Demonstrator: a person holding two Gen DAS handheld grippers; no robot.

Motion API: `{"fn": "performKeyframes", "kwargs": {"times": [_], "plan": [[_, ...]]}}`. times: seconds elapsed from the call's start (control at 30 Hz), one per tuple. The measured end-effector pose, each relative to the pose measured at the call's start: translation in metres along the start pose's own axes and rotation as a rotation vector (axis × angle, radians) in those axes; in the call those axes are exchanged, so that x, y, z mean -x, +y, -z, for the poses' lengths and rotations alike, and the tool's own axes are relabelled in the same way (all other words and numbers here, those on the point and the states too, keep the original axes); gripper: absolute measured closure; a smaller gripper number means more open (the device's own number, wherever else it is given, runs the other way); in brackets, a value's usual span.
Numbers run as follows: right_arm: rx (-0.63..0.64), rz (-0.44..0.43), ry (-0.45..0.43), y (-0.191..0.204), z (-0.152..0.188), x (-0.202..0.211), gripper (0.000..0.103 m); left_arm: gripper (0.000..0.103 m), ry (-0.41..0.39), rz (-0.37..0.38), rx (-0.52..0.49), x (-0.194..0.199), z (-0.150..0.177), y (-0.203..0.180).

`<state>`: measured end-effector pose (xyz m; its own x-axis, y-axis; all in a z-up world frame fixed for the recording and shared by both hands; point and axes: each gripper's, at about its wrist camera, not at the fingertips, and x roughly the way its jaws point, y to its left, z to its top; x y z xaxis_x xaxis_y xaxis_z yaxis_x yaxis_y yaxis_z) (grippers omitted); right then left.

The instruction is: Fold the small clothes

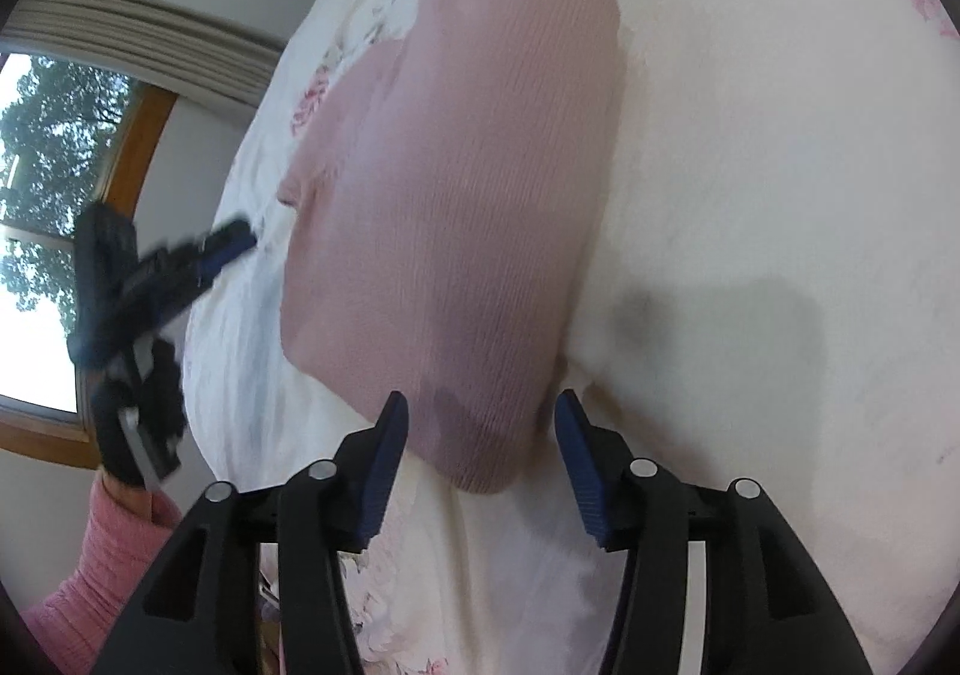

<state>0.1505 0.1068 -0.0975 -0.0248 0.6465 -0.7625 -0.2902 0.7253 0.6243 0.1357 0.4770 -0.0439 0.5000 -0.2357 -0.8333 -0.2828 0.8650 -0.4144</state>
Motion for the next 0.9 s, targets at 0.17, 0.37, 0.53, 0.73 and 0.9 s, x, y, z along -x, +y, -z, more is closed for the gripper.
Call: {"fn": "performKeyframes", "kwargs": {"times": [0.17,0.37,0.53,0.73,0.9], "plan": [[0.0,0.007,-0.001,-0.001,-0.001,-0.002,0.051,0.066,0.04,-0.036,-0.013,-0.041,-0.045,-0.015],[-0.003,0.018,0.007,-0.007,-0.001,-0.002,0.051,0.069,0.079,0.021,0.002,-0.067,-0.055,-0.022],[-0.006,0.018,0.011,-0.008,-0.002,-0.005,0.051,0.094,0.018,0.008,0.0,-0.06,-0.05,-0.027],[-0.007,0.02,0.017,-0.011,0.002,-0.005,0.051,0.095,-0.106,-0.026,-0.024,-0.027,-0.031,-0.021],[-0.009,0.023,0.019,-0.008,-0.001,-0.008,0.051,0.094,0.014,-0.015,0.086,-0.066,-0.029,0.011]]}}
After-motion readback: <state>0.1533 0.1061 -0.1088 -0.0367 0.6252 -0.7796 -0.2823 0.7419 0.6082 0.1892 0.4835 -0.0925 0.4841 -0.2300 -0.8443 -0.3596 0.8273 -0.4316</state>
